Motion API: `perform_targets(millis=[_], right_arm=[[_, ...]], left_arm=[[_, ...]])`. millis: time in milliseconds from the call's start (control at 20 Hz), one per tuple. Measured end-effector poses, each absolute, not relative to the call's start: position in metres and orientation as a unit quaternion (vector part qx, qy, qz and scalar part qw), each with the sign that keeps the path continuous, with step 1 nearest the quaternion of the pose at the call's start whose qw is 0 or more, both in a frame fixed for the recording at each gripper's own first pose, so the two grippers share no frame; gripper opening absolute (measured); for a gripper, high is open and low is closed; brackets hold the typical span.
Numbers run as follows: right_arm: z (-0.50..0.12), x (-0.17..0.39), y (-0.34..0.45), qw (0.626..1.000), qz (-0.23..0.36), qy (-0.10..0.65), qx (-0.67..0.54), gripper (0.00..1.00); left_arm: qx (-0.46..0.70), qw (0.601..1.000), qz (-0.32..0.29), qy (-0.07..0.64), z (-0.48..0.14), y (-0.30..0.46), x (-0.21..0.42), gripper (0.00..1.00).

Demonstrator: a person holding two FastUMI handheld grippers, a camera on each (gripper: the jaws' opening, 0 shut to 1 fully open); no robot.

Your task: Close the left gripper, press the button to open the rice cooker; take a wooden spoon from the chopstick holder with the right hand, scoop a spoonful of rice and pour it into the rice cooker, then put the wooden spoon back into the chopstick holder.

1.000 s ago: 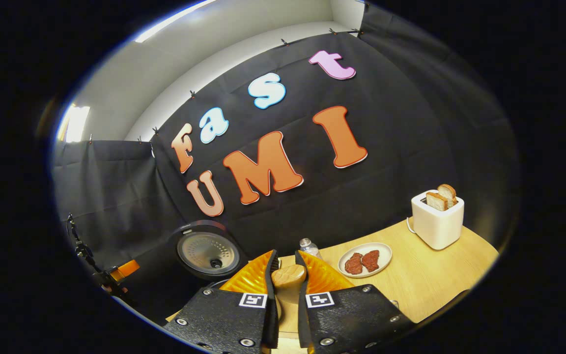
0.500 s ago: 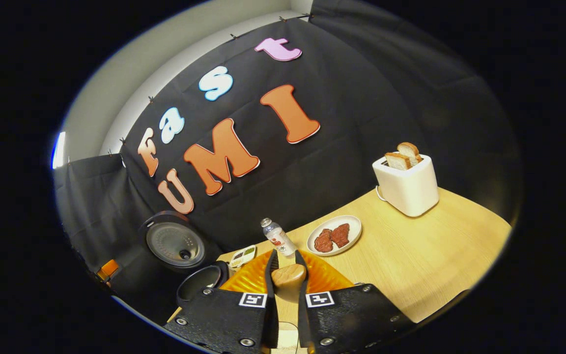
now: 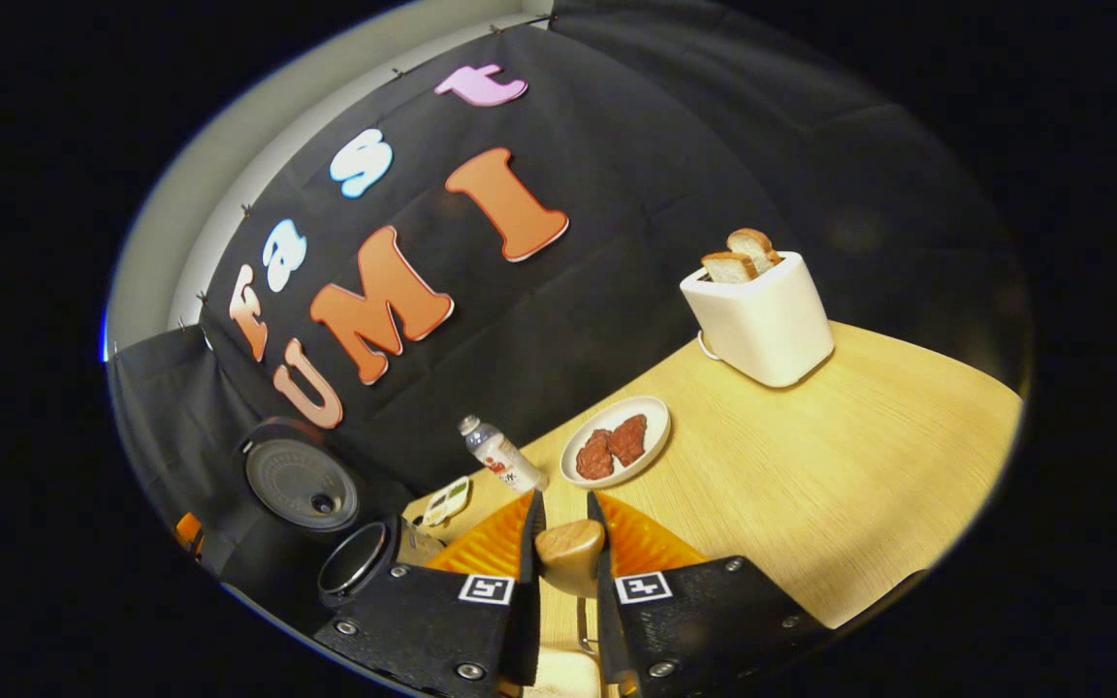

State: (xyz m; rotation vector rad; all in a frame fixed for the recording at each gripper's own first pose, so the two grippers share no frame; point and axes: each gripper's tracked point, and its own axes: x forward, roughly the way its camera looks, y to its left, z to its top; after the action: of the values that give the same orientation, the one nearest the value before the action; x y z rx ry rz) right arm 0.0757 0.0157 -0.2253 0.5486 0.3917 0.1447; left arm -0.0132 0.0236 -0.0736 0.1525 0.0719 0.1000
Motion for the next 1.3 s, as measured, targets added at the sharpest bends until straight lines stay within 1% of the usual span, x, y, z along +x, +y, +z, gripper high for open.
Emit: perform_targets(millis=[100,200,250,300,350,450,600,800,1050,1200,1250,1300], right_arm=[[-0.227,0.074,0.0,0.954,0.05,0.189,0.228,0.28],[-0.223,0.076,-0.021,0.969,0.021,0.178,0.17,0.36],[-0.216,0.072,-0.029,0.975,0.011,0.173,0.143,0.56],[-0.206,0.072,-0.034,0.979,0.009,0.165,0.119,0.56],[-0.196,0.072,-0.04,0.983,0.004,0.156,0.095,0.84],[-0.173,0.072,-0.049,0.99,-0.006,0.136,0.048,0.95],[-0.138,0.07,-0.043,0.994,0.001,0.112,0.02,0.94],[-0.121,0.064,-0.016,0.994,0.038,0.105,0.002,0.95],[-0.104,0.061,0.011,0.993,0.071,0.097,-0.009,0.95],[-0.098,0.062,0.02,0.992,0.081,0.094,-0.012,0.95],[-0.096,0.062,0.024,0.992,0.086,0.094,-0.008,1.0],[-0.095,0.061,0.026,0.992,0.089,0.095,-0.004,1.0]], left_arm=[[0.075,0.995,0.05,0.038,-0.072,0.018,-0.012,1.0],[0.075,0.995,0.048,0.037,-0.069,0.011,-0.014,1.0],[0.075,0.995,0.046,0.037,-0.068,0.007,-0.015,1.0],[0.073,0.996,0.046,0.036,-0.067,0.004,-0.014,1.0],[0.069,0.996,0.045,0.035,-0.065,0.001,-0.013,1.0],[0.065,0.996,0.042,0.036,-0.061,-0.006,-0.01,1.0],[0.071,0.996,0.047,0.03,-0.042,-0.012,0.004,1.0],[0.077,0.995,0.052,0.034,-0.027,-0.021,0.046,1.0],[0.086,0.994,0.051,0.032,-0.001,-0.04,0.12,1.0],[0.1,0.993,0.045,0.046,0.0,-0.057,0.17,0.99],[0.109,0.992,0.046,0.053,-0.001,-0.061,0.186,0.99],[0.121,0.99,0.05,0.059,-0.001,-0.061,0.201,0.99]])
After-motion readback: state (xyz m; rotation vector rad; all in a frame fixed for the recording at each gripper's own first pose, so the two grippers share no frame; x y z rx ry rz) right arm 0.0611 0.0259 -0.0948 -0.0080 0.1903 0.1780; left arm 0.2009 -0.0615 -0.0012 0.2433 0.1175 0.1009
